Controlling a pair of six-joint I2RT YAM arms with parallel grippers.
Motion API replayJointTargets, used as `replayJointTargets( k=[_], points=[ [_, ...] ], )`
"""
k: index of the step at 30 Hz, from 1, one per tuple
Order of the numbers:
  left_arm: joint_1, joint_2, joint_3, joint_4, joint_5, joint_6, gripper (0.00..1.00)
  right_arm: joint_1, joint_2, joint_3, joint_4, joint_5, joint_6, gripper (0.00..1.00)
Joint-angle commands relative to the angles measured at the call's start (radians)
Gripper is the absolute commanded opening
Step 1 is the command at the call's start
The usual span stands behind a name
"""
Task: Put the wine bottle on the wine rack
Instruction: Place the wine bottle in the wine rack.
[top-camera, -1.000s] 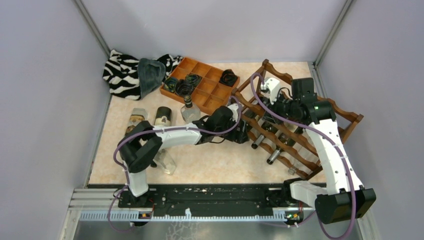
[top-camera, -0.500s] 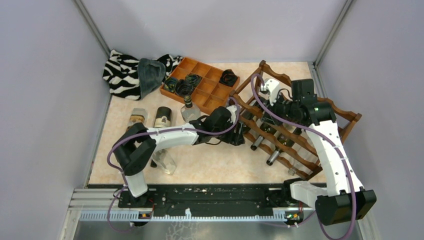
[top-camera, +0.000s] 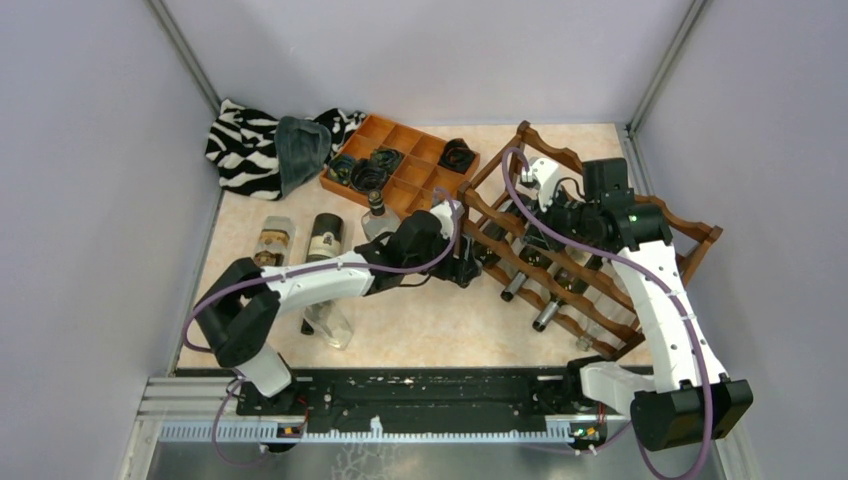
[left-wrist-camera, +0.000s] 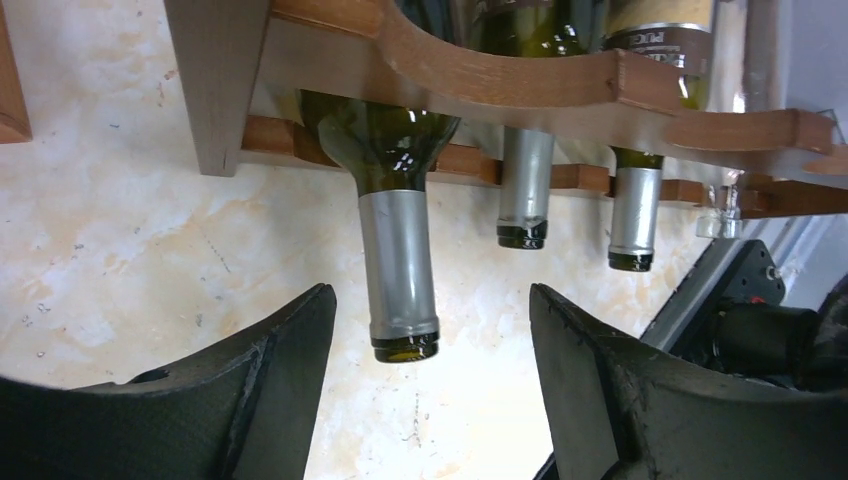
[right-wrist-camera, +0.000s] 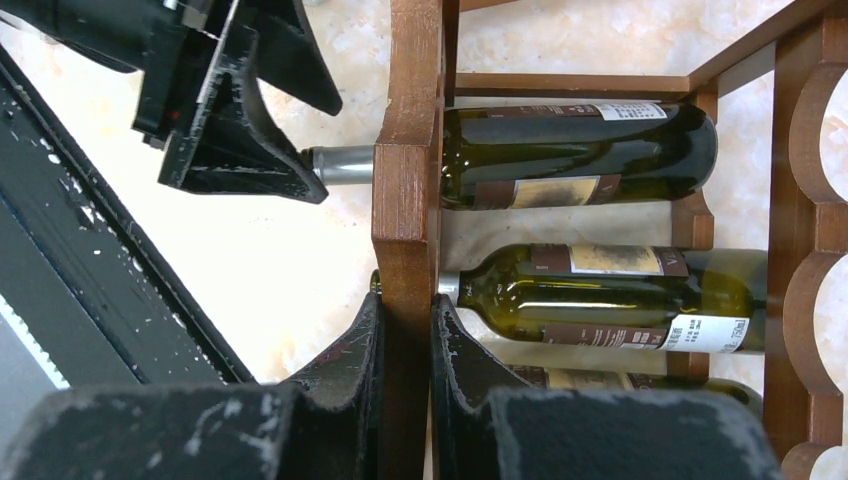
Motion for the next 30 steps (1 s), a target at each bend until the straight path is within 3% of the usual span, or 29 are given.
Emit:
replayJointTargets(
  k=[1, 6, 20, 30],
  points=[
    [-0.001, -0.052, -0.059, 0.104, 0.015, 0.017, 0.76, 0.021, -0.025, 0.004, 0.074, -0.178, -0.009, 0.0],
    [-0.001, -0.048, -0.121, 0.14, 0.009, -0.033, 0.71, 0.02, -0.028, 0.001, 0.074, -0.179, -0.009, 0.0],
    [-0.003, 0.065, -0.065, 0.143, 0.037, -0.025, 0.64, 0.015, -0.035, -0.002, 0.075, -0.183, -0.01, 0.0],
    [-0.003, 0.097, -0.051, 0.186, 0.058, -0.017, 0.53, 0.011, -0.033, 0.002, 0.065, -0.183, -0.011, 0.0]
  ],
)
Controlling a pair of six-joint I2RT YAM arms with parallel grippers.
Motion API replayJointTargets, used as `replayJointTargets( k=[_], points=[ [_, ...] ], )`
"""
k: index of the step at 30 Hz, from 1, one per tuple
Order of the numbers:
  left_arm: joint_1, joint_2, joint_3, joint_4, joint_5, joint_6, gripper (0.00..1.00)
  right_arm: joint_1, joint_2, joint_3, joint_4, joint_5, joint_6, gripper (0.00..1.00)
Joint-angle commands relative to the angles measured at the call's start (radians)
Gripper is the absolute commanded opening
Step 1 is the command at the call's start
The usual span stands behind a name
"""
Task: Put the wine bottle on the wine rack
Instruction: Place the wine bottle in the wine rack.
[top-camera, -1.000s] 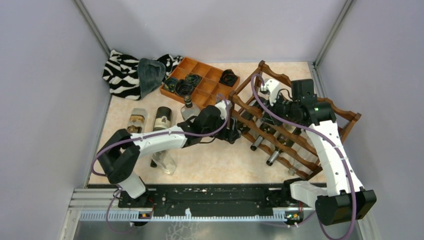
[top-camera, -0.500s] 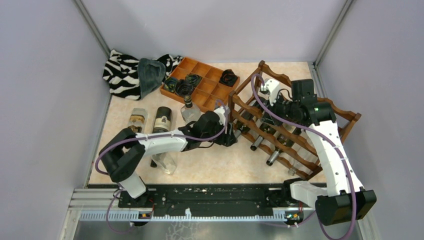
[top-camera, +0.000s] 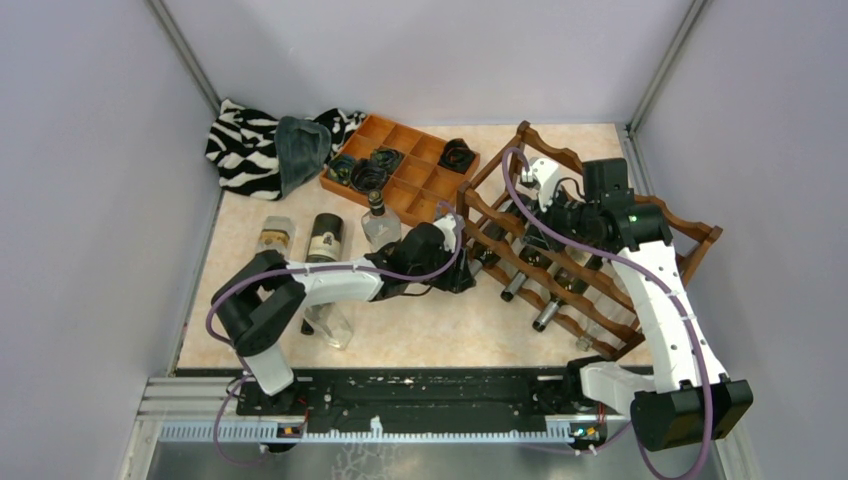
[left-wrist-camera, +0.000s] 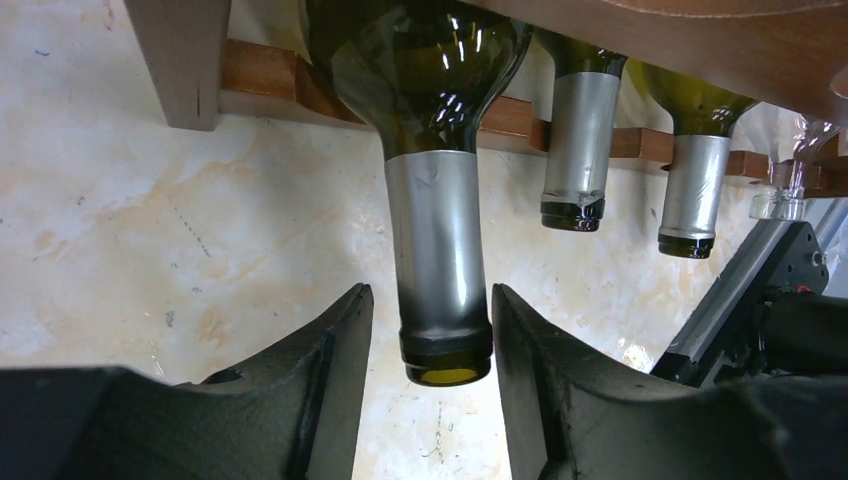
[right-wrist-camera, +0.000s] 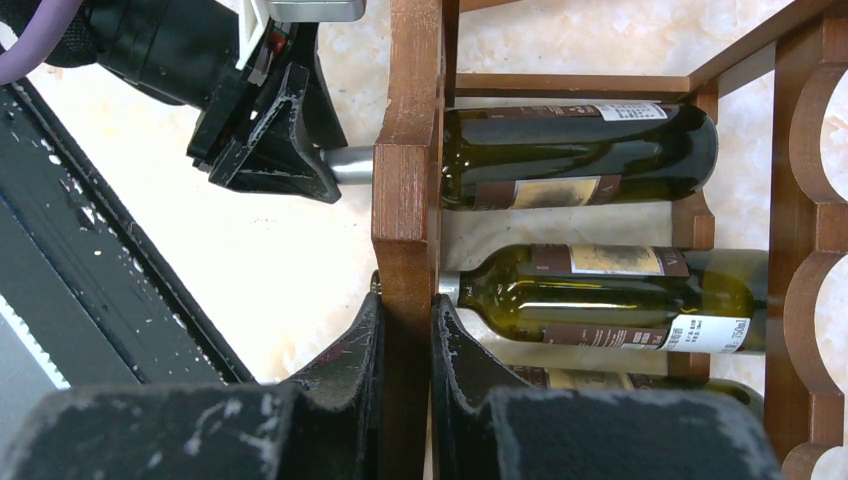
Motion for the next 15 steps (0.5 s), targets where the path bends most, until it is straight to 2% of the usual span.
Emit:
replayJointTargets(
  k=[1, 2, 4, 6, 8, 15],
  points=[
    [-0.002, 0.012, 0.027, 0.06, 0.026, 0.007, 0.5, 0.011, -0.032, 0.003, 0.064, -0.183, -0.012, 0.0],
    [-0.002, 0.012, 0.023, 0.065, 0.027, 0.008, 0.41, 0.012, -0.031, 0.003, 0.064, -0.182, -0.012, 0.0],
    [-0.002, 0.013, 0.019, 0.069, 0.032, 0.009, 0.17, 0.011, -0.029, 0.003, 0.065, -0.181, -0.013, 0.0],
    [-0.002, 0.017, 0.016, 0.07, 0.038, 0.006, 0.03, 0.01, -0.025, 0.004, 0.064, -0.178, -0.014, 0.0],
    [-0.003, 0.023, 0.006, 0.072, 0.027, -0.015, 0.0, 0.009, -0.024, 0.003, 0.064, -0.171, -0.013, 0.0],
    [-0.012, 0.066, -0.033, 0.119, 0.007, -0.107, 0.0, 0.006, -0.028, -0.018, 0.067, -0.156, -0.015, 0.0]
  ],
)
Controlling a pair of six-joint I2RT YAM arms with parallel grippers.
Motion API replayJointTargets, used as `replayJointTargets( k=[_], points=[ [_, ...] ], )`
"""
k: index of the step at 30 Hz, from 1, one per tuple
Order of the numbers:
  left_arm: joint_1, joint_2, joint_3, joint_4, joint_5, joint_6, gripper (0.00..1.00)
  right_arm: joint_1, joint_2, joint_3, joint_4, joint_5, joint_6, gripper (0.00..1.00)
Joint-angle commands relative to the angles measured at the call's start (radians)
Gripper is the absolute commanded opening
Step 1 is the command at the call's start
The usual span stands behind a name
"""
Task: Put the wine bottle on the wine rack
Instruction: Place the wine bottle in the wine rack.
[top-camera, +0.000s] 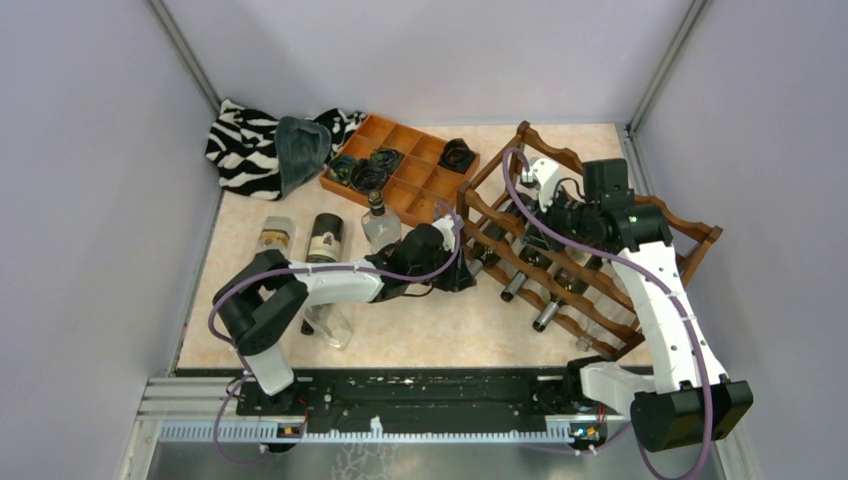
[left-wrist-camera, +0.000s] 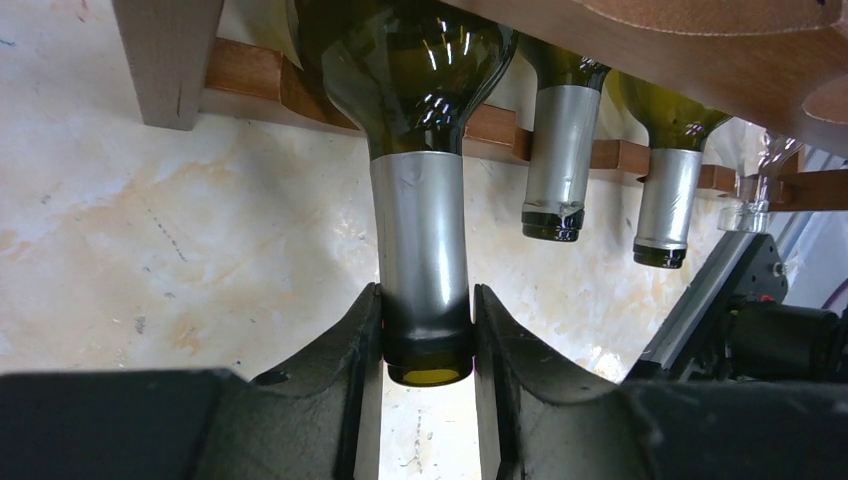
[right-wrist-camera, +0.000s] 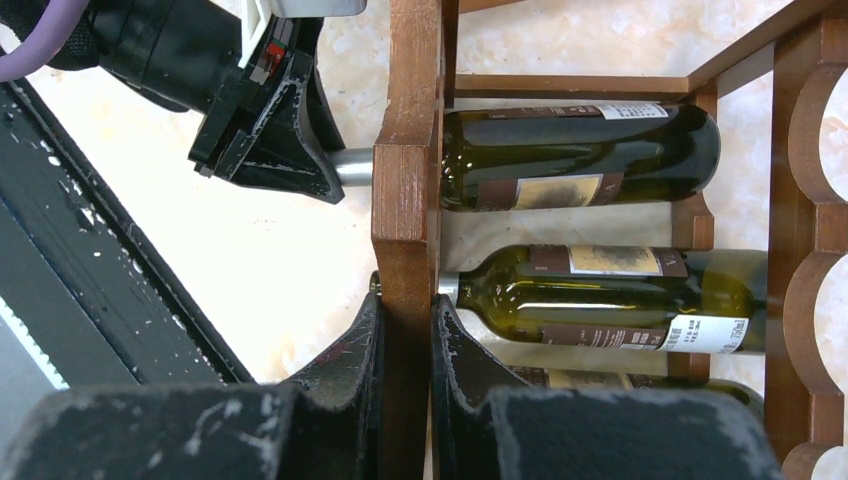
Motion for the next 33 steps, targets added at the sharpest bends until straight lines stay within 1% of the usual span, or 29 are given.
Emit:
replayJointTargets(
  k=[1, 4, 8, 15, 20, 29, 33],
  points=[
    [-0.012, 0.064, -0.017, 0.065, -0.012, -0.06, 0.0, 0.007, -0.026, -0.013, 0.063, -0.156, -0.015, 0.0],
    [-0.012, 0.072, -0.007, 0.044, -0.021, -0.071, 0.0, 0.006, -0.021, -0.01, 0.061, -0.152, -0.014, 0.0],
    [-0.021, 0.068, -0.037, 0.06, -0.021, -0.085, 0.0, 0.004, -0.015, -0.011, 0.064, -0.147, -0.014, 0.0],
    [-0.023, 0.084, -0.029, 0.044, -0.021, -0.074, 0.0, 0.004, -0.002, -0.01, 0.063, -0.138, -0.013, 0.0],
    [-0.023, 0.068, -0.051, 0.072, -0.027, -0.073, 0.0, 0.004, 0.009, -0.009, 0.056, -0.139, -0.019, 0.0],
    [-0.023, 0.064, -0.054, 0.067, -0.053, -0.062, 0.0, -0.004, -0.01, -0.028, 0.063, -0.141, -0.027, 0.0],
    [-0.023, 0.056, -0.084, 0.121, -0.047, -0.051, 0.0, -0.004, -0.01, -0.031, 0.066, -0.145, -0.03, 0.0]
  ],
)
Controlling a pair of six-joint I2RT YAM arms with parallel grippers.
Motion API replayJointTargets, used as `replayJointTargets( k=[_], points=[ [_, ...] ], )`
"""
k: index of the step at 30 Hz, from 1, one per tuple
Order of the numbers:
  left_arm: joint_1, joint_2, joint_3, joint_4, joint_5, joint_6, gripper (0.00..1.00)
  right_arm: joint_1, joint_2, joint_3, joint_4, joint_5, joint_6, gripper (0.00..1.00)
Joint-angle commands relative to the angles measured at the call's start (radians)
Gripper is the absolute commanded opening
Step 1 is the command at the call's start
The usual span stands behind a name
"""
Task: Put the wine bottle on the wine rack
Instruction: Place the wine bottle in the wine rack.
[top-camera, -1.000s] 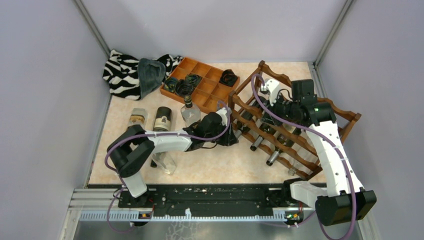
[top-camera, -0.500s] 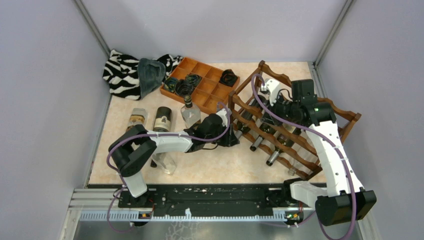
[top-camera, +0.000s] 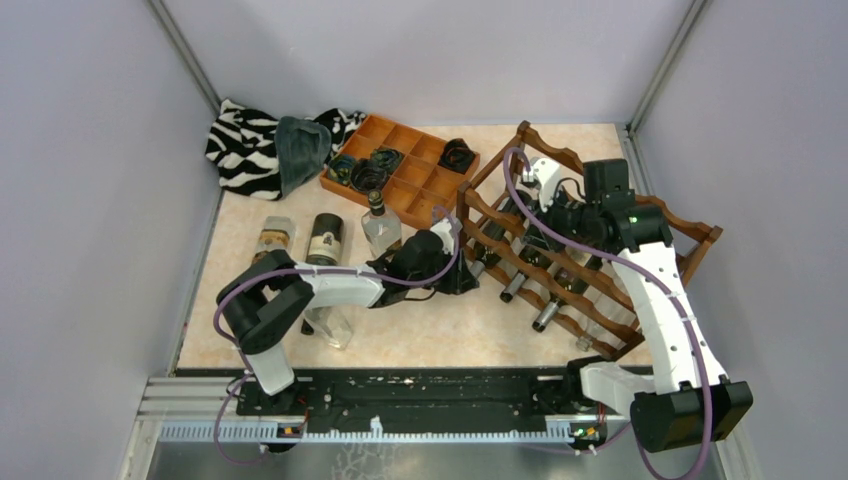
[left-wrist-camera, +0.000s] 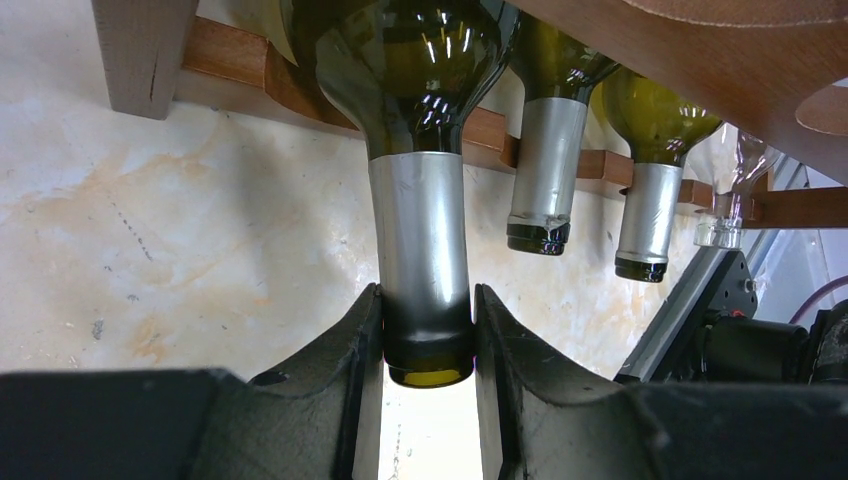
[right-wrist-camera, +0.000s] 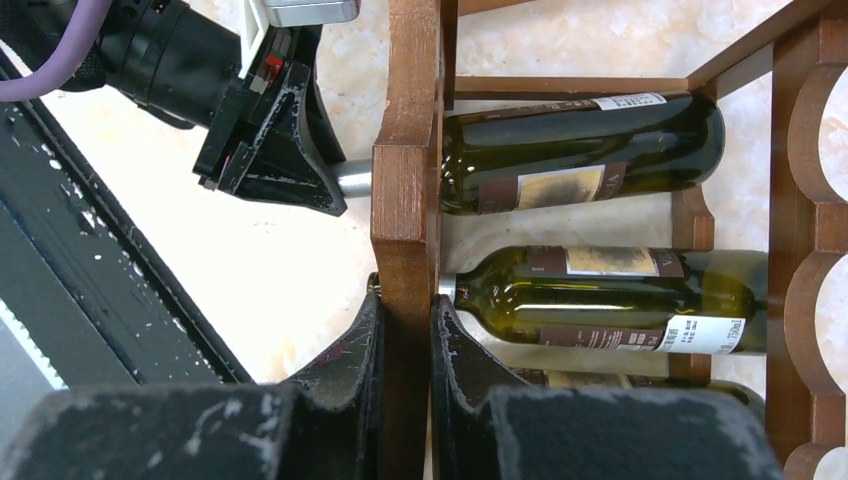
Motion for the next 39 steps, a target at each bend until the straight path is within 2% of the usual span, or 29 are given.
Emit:
replayJointTargets(
  k=[1, 9, 18, 31, 39],
  points=[
    [-0.008, 0.032, -0.055, 0.049, -0.031, 0.03, 0.0, 0.002, -0.008, -0.026, 0.058, -0.141, -0.035, 0.0],
    [-0.009, 0.047, -0.082, 0.163, -0.041, 0.077, 0.0, 0.001, -0.019, -0.033, 0.059, -0.15, -0.041, 0.0],
    [-0.012, 0.054, -0.072, 0.185, -0.056, 0.113, 0.0, 0.002, -0.015, -0.036, 0.057, -0.157, -0.046, 0.0],
    [-0.029, 0.029, 0.0, 0.046, -0.131, 0.207, 0.0, 0.0, -0.025, -0.035, 0.052, -0.146, -0.046, 0.0],
    [-0.029, 0.032, 0.027, -0.054, -0.174, 0.165, 0.0, 0.002, -0.023, -0.038, 0.055, -0.143, -0.047, 0.0]
  ],
)
